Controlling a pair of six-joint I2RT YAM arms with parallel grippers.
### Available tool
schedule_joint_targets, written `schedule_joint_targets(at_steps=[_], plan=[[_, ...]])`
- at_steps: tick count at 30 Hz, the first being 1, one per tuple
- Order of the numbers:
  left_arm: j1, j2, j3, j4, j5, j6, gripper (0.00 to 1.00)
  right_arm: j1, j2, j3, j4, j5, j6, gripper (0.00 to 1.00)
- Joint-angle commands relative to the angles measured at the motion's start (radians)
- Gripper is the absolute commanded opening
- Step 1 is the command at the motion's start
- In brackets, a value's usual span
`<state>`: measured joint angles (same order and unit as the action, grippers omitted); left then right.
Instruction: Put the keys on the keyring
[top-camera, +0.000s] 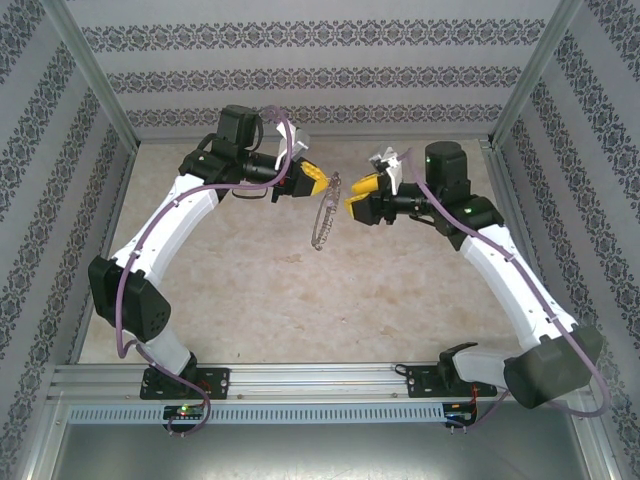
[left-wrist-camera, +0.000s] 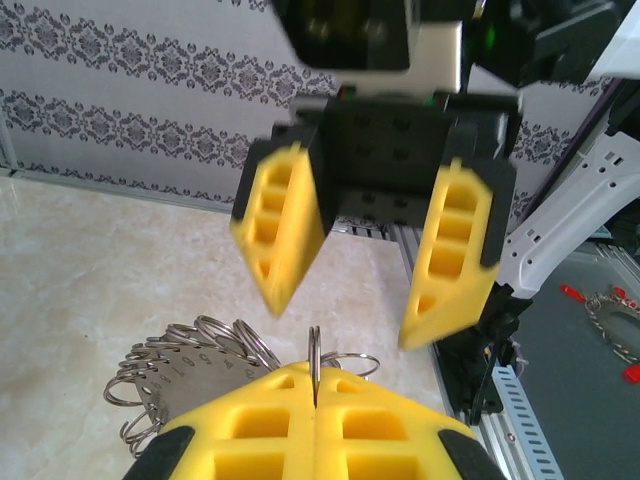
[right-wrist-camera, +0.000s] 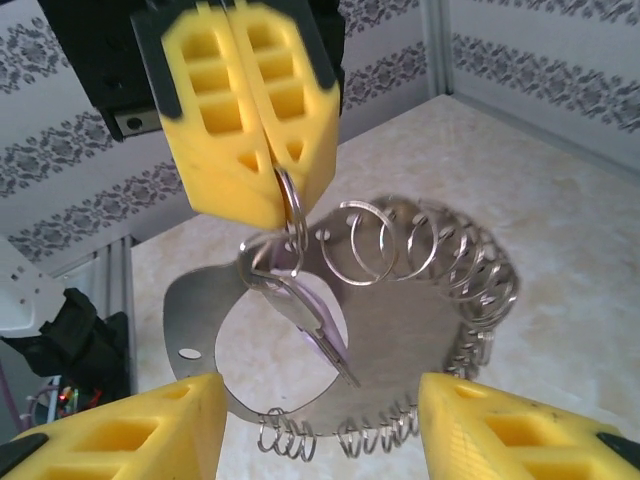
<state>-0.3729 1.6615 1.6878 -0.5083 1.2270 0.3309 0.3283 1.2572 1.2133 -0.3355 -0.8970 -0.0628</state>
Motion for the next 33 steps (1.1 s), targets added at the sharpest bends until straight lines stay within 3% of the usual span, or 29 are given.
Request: schedule_joint_targets(at_steps=[1, 11, 21, 33], plan=[[-0.008, -0.040, 0.003, 0.072, 0.046, -0.036, 0.00, 0.027, 0.000, -0.018, 0.152, -0.064, 0.069, 0.53], [-0.010, -0.043, 0.010, 0.054, 0.061, -0.032, 0.00, 0.047, 0.048, 0.022, 0.176, -0.090, 0.078, 0.50], [-0.014, -0.051, 0.000, 0.070, 0.059, -0.044, 0.00, 0.055, 0.088, 0.027, 0.162, -0.127, 0.070, 0.01], [-0.015, -0.061, -0.022, 0.114, 0.038, -0.073, 0.00, 0.083, 0.130, 0.060, 0.066, -0.147, 0.024, 0.00]])
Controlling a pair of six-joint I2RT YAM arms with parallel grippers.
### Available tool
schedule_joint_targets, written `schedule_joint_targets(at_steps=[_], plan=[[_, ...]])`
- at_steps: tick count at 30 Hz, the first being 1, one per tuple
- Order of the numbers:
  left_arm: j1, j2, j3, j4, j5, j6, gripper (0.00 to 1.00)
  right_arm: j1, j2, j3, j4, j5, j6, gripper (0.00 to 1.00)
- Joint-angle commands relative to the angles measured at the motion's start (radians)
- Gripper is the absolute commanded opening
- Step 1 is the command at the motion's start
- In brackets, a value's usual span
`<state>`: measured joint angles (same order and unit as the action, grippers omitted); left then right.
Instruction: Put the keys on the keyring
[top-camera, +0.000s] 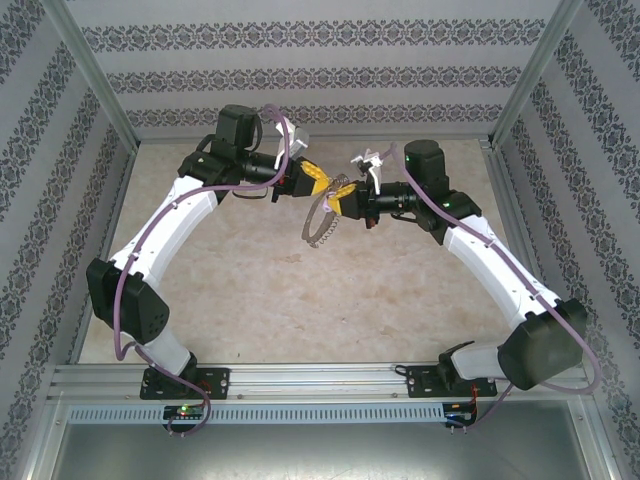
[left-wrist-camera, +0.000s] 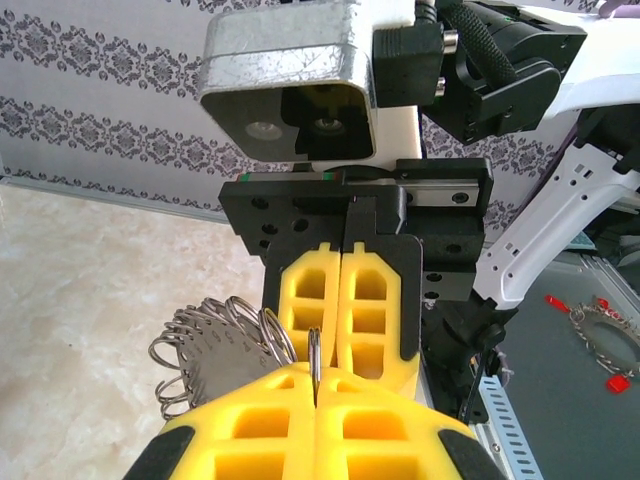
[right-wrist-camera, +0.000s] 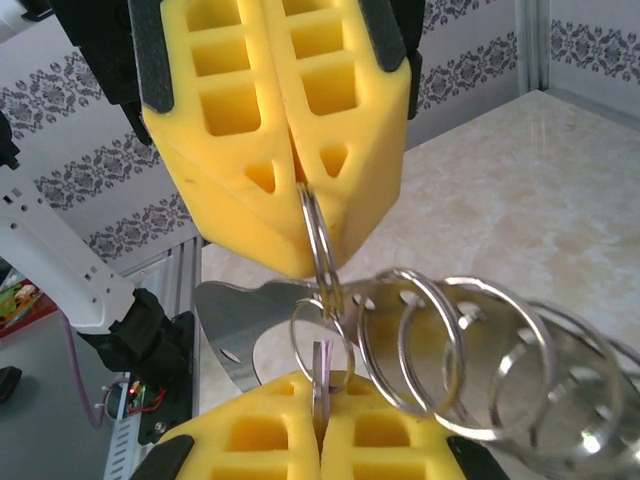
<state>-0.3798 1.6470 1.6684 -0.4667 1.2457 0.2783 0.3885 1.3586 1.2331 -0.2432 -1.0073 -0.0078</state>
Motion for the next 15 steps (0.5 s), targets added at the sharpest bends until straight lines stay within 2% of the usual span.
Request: schedule_joint_targets(at_steps=[1, 9, 10, 13, 15], plan=[[-0.010, -0.046, -0.005, 0.074, 0.018, -0.022, 0.00, 0.033, 0.045, 0.056, -0.034, -0.042, -0.035, 0.00], [-0.017, -0.052, -0.025, 0.105, 0.010, -0.041, 0.00, 0.082, 0.135, 0.147, -0.131, -0.048, -0.091, 0.00], [-0.016, -0.052, -0.025, 0.105, 0.009, -0.041, 0.00, 0.077, 0.129, 0.140, -0.137, -0.040, -0.095, 0.06], [-0.016, -0.050, -0.025, 0.108, 0.009, -0.041, 0.00, 0.053, 0.087, 0.102, -0.125, -0.027, -0.084, 0.35], [-0.017, -0.050, -0.025, 0.108, 0.007, -0.039, 0.00, 0.035, 0.051, 0.071, -0.118, -0.020, -0.080, 0.41]])
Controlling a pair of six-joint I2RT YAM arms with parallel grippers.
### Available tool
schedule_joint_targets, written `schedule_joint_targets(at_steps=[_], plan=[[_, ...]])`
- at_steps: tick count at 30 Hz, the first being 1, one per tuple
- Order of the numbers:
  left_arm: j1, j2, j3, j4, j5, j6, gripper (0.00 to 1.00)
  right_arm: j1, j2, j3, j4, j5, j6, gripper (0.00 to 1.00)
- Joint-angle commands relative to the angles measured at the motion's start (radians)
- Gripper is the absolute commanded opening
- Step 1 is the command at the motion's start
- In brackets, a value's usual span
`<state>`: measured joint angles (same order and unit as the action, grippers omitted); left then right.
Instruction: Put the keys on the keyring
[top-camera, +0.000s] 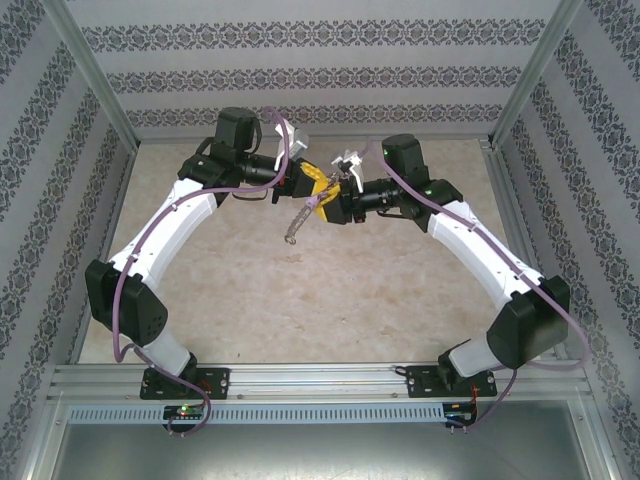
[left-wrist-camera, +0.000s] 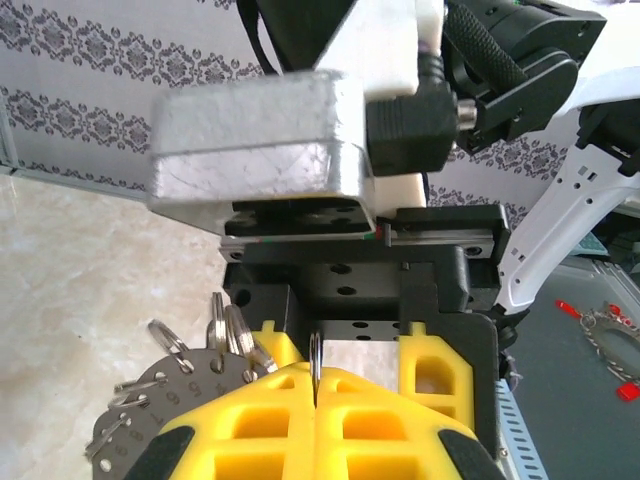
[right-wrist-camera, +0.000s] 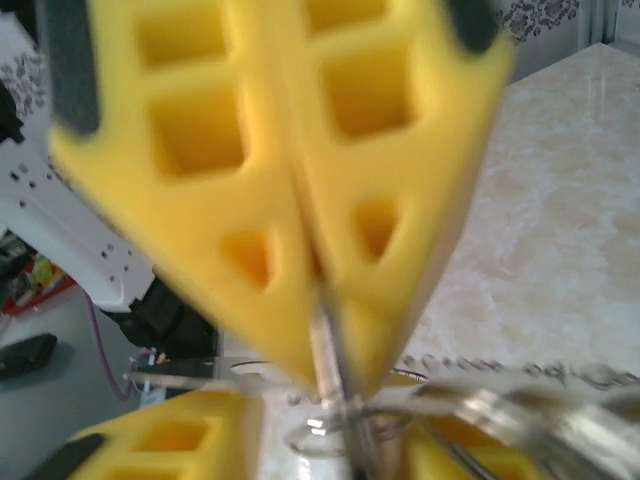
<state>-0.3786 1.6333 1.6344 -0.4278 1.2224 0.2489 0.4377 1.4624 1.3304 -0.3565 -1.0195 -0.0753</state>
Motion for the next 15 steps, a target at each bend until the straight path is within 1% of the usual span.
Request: schedule_joint_targets(at_steps=[1, 9, 12, 15], plan=[[-0.017, -0.037, 0.009, 0.069, 0.031, -0.010, 0.00, -0.027, -0.072, -0.040, -0.005, -0.007, -0.011, 0.43], [-0.018, -0.038, 0.004, 0.075, 0.036, -0.013, 0.00, -0.136, -0.214, -0.091, 0.000, -0.054, 0.013, 0.43], [-0.019, -0.038, 0.004, 0.078, 0.040, -0.015, 0.00, -0.148, -0.228, -0.080, 0.053, -0.041, 0.048, 0.42], [-0.019, -0.042, -0.002, 0.090, 0.043, -0.025, 0.00, -0.144, -0.209, -0.067, 0.127, -0.039, 0.093, 0.38]])
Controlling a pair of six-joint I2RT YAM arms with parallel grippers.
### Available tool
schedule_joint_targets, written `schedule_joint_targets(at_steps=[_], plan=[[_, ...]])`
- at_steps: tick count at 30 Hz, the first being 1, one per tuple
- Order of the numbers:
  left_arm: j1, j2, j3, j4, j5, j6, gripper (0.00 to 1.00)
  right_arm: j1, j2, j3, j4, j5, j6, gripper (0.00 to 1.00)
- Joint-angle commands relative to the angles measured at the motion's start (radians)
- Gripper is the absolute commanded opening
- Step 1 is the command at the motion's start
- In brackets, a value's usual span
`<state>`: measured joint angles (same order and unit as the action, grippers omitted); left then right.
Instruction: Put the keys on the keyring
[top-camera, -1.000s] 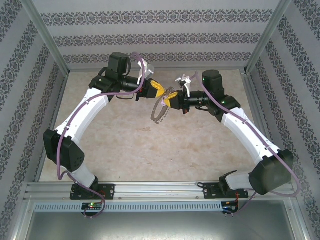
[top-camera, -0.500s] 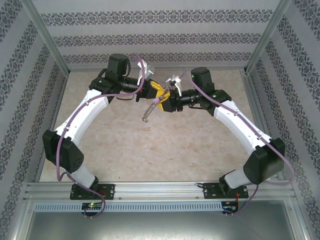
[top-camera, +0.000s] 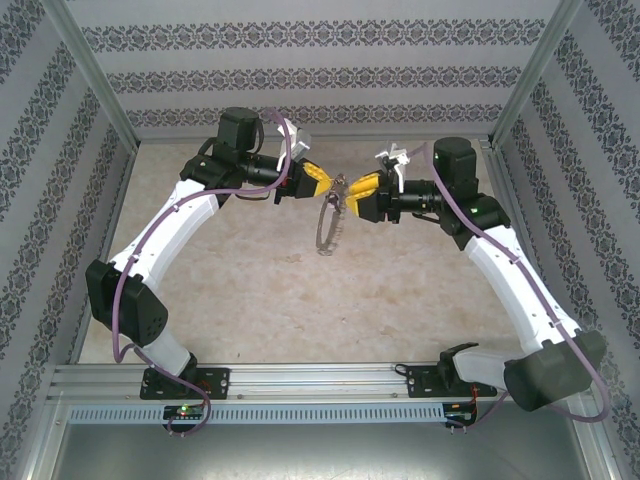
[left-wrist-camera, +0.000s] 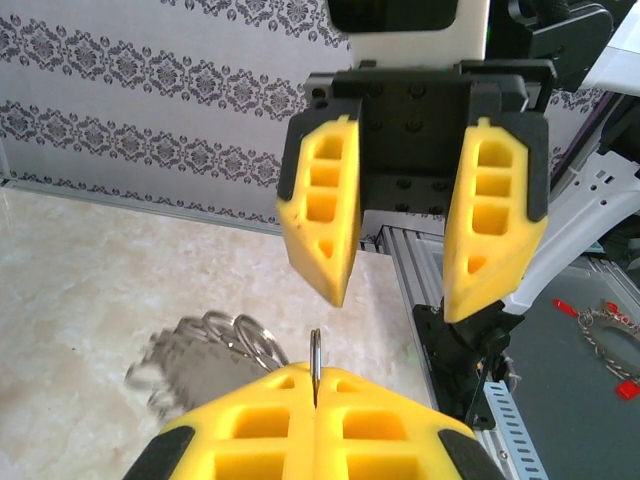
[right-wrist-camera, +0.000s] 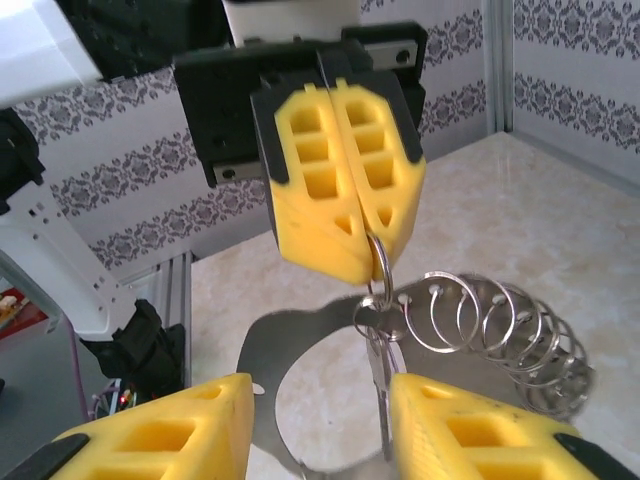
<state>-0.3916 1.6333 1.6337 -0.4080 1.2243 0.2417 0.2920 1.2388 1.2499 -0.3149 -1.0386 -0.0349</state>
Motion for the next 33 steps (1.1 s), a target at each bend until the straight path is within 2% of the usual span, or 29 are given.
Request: schedule_joint_targets(at_steps=[1, 19, 21, 27, 32, 33], plan=[[-0.007, -0.043, -0.002, 0.076, 0.040, -0.021, 0.00, 0.006, 0.022, 0.018, 0.103, -0.022, 0.061, 0.38], [-0.017, -0.044, -0.007, 0.090, 0.049, -0.040, 0.00, 0.045, 0.129, 0.074, 0.229, -0.017, 0.129, 0.31], [-0.018, -0.043, -0.007, 0.090, 0.049, -0.041, 0.00, 0.047, 0.134, 0.076, 0.228, -0.020, 0.128, 0.26], [-0.020, -0.041, -0.009, 0.093, 0.049, -0.041, 0.00, 0.047, 0.139, 0.081, 0.218, -0.031, 0.121, 0.00], [-0.021, -0.039, -0.008, 0.093, 0.039, -0.045, 0.00, 0.047, 0.148, 0.114, 0.138, -0.036, 0.070, 0.00], [-0.021, -0.042, -0.007, 0.084, 0.022, -0.041, 0.03, 0.046, 0.153, 0.128, 0.101, -0.035, 0.045, 0.00]])
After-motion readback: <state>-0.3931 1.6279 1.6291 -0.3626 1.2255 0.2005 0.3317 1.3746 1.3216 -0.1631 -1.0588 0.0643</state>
